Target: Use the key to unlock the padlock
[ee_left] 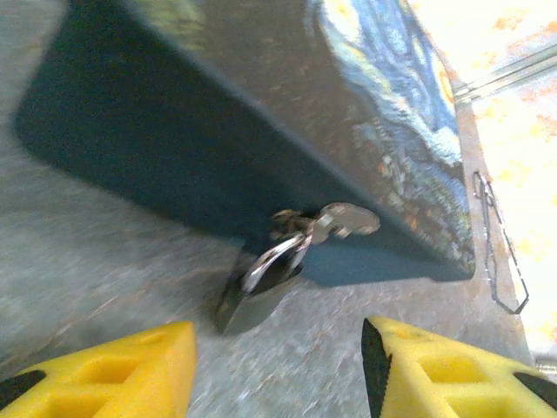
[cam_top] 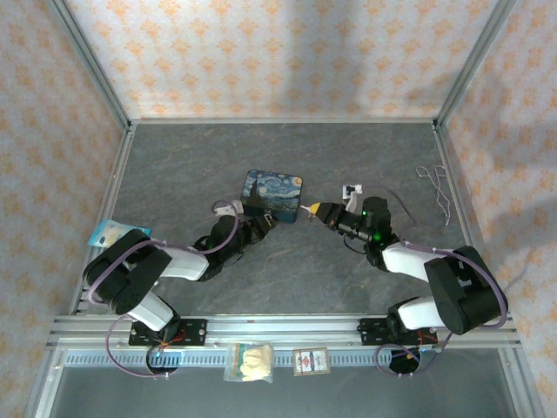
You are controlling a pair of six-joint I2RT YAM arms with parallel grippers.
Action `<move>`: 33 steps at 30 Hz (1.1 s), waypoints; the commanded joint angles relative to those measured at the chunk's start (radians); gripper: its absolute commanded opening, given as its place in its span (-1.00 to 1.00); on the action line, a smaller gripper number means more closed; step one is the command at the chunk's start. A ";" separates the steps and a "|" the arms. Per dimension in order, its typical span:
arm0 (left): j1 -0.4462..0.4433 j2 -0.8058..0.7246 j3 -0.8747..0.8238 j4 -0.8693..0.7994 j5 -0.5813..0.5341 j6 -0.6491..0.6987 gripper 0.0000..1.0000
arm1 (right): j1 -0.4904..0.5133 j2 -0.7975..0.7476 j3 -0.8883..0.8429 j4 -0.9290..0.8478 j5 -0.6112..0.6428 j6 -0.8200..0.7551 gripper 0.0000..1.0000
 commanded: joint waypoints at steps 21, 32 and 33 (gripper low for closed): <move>-0.048 0.173 0.177 -0.158 -0.113 0.061 0.03 | -0.005 -0.044 -0.026 0.038 0.035 -0.018 -1.00; -0.048 0.263 0.234 -0.105 -0.070 0.072 -0.45 | -0.006 -0.058 -0.033 0.025 0.042 -0.022 -1.00; -0.047 0.266 0.234 -0.092 -0.066 0.069 -0.50 | -0.008 -0.061 -0.036 0.022 0.046 -0.023 -1.00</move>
